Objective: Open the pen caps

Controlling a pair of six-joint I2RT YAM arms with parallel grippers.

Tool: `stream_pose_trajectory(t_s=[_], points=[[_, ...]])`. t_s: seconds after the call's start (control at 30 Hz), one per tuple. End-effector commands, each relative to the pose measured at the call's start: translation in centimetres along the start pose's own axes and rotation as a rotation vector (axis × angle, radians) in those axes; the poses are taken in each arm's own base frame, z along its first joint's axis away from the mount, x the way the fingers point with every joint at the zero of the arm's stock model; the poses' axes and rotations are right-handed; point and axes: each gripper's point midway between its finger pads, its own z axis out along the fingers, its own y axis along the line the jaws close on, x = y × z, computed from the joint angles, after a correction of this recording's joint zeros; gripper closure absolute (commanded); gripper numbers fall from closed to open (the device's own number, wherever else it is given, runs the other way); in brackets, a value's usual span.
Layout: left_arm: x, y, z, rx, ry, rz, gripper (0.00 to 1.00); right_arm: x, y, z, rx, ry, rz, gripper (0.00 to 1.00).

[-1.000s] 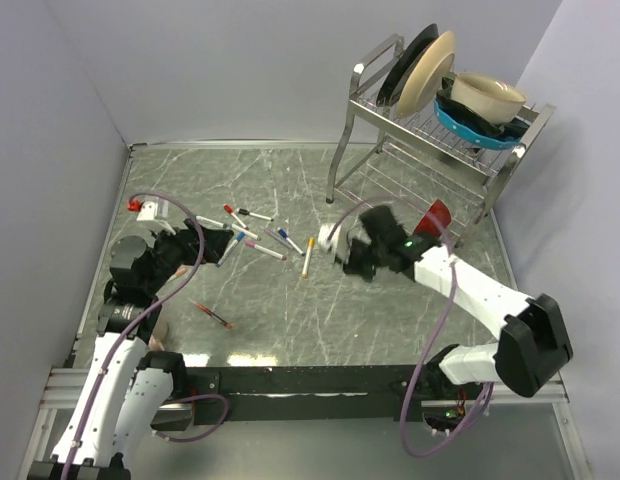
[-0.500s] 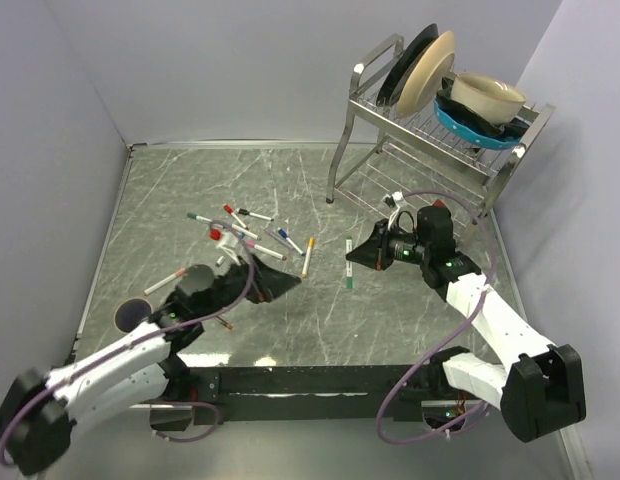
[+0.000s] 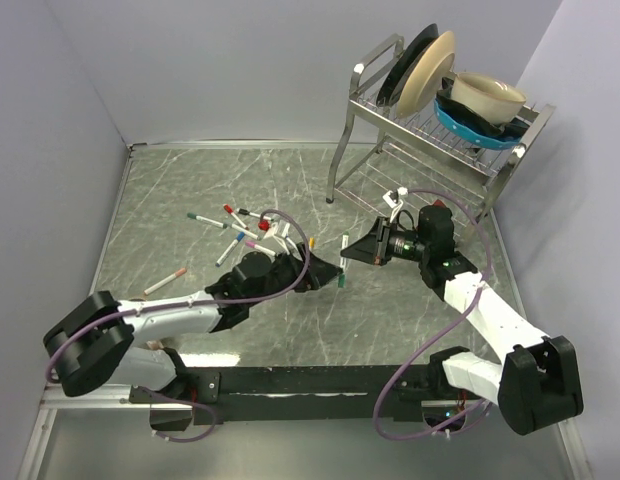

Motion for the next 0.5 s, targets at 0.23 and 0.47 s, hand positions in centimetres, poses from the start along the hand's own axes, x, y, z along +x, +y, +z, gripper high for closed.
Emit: stream_pose_trajectory(t_s=[0.23,0.47], points=[[0.7,-3.0,1.6,0.12,0.02,-0.006,0.37,-0.7,0.1,0.2,-0.025,-0.019,-0.011,1.0],[1.6,-3.4,1.7,0.151,0.053,0.0,0.51,-0.6,-0.7,0.3,-0.012,-0.016,0.008,1.0]])
